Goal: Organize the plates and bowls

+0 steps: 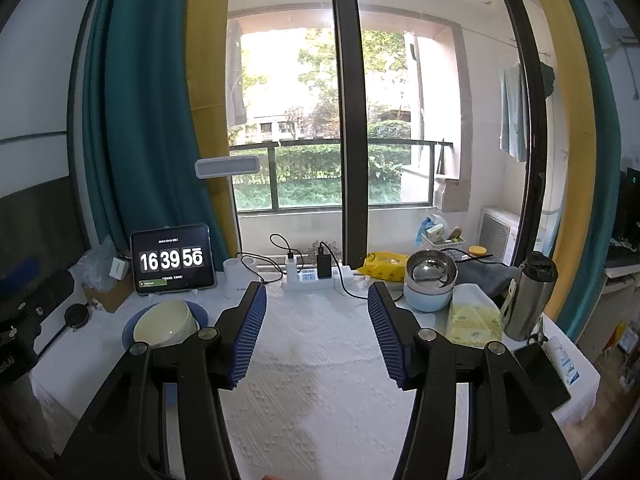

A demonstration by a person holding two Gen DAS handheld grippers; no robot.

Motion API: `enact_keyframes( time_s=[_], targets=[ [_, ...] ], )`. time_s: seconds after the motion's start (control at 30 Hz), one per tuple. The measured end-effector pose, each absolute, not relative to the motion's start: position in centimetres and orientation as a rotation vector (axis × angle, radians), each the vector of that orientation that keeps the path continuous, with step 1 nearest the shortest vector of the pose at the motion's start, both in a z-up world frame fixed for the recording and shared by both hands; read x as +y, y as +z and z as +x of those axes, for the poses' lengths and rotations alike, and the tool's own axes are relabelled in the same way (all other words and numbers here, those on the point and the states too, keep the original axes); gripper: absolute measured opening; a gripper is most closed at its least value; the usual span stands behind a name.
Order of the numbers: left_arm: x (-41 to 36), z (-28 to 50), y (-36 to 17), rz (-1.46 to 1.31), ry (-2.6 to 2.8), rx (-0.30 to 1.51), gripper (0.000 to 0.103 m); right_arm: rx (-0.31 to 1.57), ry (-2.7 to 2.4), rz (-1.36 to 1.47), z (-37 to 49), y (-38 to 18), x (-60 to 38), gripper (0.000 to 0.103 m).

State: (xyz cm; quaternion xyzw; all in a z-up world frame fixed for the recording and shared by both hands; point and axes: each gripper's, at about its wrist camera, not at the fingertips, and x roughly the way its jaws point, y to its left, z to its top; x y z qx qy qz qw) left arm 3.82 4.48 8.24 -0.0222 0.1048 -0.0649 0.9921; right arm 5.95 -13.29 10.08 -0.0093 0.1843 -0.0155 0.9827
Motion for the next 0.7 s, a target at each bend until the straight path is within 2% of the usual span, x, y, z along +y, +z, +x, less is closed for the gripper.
enact_keyframes(
  time_s=[0.7],
  targets=[
    [3.80, 4.73, 8.36, -0.044, -0.136, 0.204, 0.090, 0.371, -0.032, -0.024, 6.56, 10.43, -13.29, 0.056]
  ],
)
